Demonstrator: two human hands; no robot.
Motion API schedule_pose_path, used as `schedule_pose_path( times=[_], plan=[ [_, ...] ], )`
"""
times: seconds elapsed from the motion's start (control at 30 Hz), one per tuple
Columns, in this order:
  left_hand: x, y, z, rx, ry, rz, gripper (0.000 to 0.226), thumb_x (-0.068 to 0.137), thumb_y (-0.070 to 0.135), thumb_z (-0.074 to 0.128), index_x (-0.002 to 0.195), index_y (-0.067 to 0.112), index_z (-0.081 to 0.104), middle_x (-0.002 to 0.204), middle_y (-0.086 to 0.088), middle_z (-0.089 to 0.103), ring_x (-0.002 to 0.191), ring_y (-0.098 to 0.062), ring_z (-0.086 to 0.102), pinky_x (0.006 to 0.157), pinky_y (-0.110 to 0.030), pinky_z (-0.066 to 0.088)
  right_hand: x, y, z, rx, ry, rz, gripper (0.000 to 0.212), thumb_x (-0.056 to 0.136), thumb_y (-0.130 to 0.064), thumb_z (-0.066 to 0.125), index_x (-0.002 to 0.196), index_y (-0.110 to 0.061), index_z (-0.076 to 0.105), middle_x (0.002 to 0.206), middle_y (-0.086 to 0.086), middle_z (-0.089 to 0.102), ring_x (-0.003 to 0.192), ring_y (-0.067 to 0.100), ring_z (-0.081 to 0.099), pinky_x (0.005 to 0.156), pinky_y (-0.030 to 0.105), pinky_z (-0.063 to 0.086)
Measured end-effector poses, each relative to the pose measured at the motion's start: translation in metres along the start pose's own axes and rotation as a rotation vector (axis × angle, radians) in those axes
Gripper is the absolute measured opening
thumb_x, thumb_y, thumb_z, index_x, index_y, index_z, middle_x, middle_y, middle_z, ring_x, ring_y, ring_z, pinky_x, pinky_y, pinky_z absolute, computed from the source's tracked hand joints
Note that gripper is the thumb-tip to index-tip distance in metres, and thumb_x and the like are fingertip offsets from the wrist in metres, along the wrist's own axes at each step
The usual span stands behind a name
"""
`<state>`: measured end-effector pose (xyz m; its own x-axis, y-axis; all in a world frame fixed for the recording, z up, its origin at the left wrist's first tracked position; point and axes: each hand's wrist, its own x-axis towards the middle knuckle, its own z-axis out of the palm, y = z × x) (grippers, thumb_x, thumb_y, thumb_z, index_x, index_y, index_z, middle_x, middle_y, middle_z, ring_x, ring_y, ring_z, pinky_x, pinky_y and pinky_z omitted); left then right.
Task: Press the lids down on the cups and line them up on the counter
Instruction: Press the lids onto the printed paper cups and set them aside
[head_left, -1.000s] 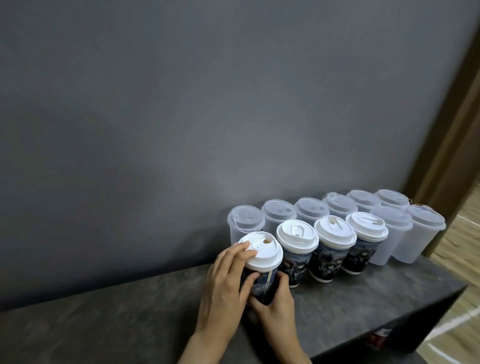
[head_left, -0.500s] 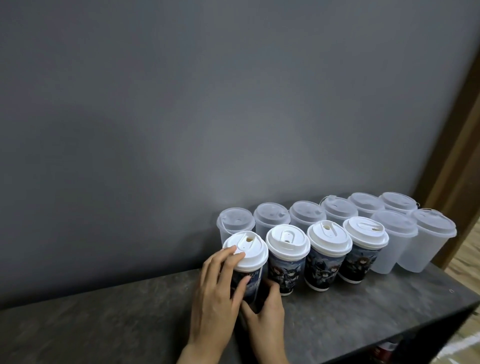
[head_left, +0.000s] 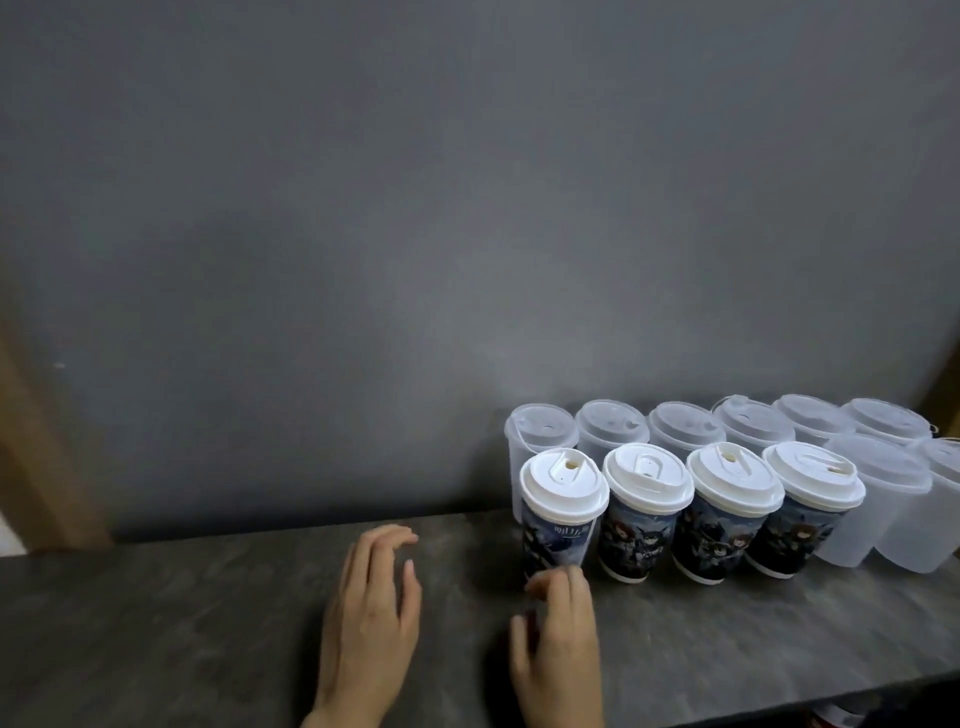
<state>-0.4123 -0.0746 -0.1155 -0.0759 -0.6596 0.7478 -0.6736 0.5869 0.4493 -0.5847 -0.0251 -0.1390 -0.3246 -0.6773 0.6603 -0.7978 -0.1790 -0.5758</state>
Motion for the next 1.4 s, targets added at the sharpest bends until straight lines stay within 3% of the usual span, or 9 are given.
schedule_pose_path(
  times=[0.1,0.2,0.3,0.5,0.73,0.83,0.97,1.23,1.4],
  plan=[
    [-0.010,-0.041,-0.041,0.131,-0.126,-0.168,0.032,0.076,-0.004,0.068,0.093,0.023,0.060,0.095,0.011,0.056,0.087,-0.011,0.056,0.076,-0.030,0.050,-0.003,-0.028,0.028,-0.058,-0.411,-0.052,0.029,0.069,-0.005,0.068,0.098,-0.006,0.061,0.110,0.016,0.056,0.101,0.033,0.057,0.089,0.029,0.040],
    [-0.021,-0.083,-0.090,0.225,-0.246,-0.360,0.030,0.082,0.004,0.065,0.088,0.032,0.057,0.089,0.015,0.056,0.084,-0.012,0.060,0.075,-0.032,0.050,-0.007,-0.059,0.062,-0.075,-0.624,-0.078,0.039,0.095,-0.029,0.052,0.131,-0.014,0.048,0.148,0.009,0.034,0.139,0.025,0.035,0.112,0.021,0.024],
    [-0.030,-0.124,-0.150,0.235,-0.181,-0.488,0.027,0.087,0.009,0.062,0.099,0.032,0.059,0.099,0.015,0.058,0.092,-0.009,0.061,0.080,-0.032,0.052,-0.009,-0.097,0.098,-0.045,-0.681,-0.139,0.035,0.095,-0.031,0.052,0.126,-0.014,0.052,0.142,0.008,0.038,0.135,0.022,0.040,0.107,0.020,0.029],
    [-0.014,-0.191,-0.306,0.497,0.250,-0.476,0.036,0.078,-0.001,0.070,0.110,0.012,0.061,0.112,-0.005,0.056,0.107,-0.025,0.057,0.095,-0.044,0.048,-0.027,-0.183,0.176,-0.049,-0.846,-0.293,0.035,0.095,-0.027,0.058,0.126,-0.012,0.055,0.139,0.014,0.041,0.131,0.026,0.045,0.105,0.028,0.037],
    [0.018,-0.275,-0.425,0.800,0.203,-0.566,0.073,0.067,0.023,0.087,0.132,0.019,0.055,0.149,-0.008,0.041,0.139,-0.032,0.035,0.105,-0.049,0.038,-0.051,-0.278,0.244,0.111,-0.840,-0.418,0.010,0.090,-0.018,0.058,0.100,-0.017,0.057,0.112,0.001,0.043,0.106,0.021,0.054,0.090,0.025,0.043],
    [0.021,-0.314,-0.440,0.795,0.083,-0.674,0.085,0.070,0.037,0.085,0.143,0.025,0.044,0.159,-0.007,0.025,0.148,-0.035,0.017,0.113,-0.049,0.028,-0.057,-0.307,0.267,0.126,-0.859,-0.465,0.012,0.089,-0.017,0.055,0.101,-0.016,0.056,0.115,0.001,0.043,0.108,0.020,0.053,0.092,0.025,0.042],
    [0.017,-0.353,-0.439,0.778,0.031,-0.651,0.075,0.077,0.039,0.079,0.143,0.023,0.047,0.157,-0.010,0.031,0.146,-0.036,0.022,0.111,-0.048,0.032,-0.064,-0.331,0.294,0.136,-0.864,-0.485,0.014,0.088,-0.015,0.051,0.101,-0.016,0.052,0.116,0.001,0.042,0.108,0.020,0.051,0.092,0.028,0.043],
    [0.008,-0.349,-0.409,0.696,0.362,-0.431,0.048,0.073,0.017,0.084,0.117,0.014,0.065,0.127,-0.011,0.051,0.116,-0.035,0.045,0.094,-0.044,0.044,-0.066,-0.322,0.314,0.222,-0.731,-0.373,0.009,0.087,-0.012,0.058,0.095,-0.015,0.058,0.105,-0.005,0.042,0.099,0.015,0.053,0.086,0.026,0.046],
    [-0.009,-0.308,-0.361,0.321,0.533,-0.166,0.040,0.085,0.029,0.066,0.120,0.010,0.062,0.128,-0.008,0.051,0.122,-0.019,0.049,0.106,-0.024,0.035,-0.066,-0.325,0.307,0.526,-0.846,-0.329,0.031,0.088,-0.046,0.060,0.112,-0.028,0.056,0.114,-0.017,0.049,0.110,0.001,0.053,0.096,0.016,0.041]
  ],
)
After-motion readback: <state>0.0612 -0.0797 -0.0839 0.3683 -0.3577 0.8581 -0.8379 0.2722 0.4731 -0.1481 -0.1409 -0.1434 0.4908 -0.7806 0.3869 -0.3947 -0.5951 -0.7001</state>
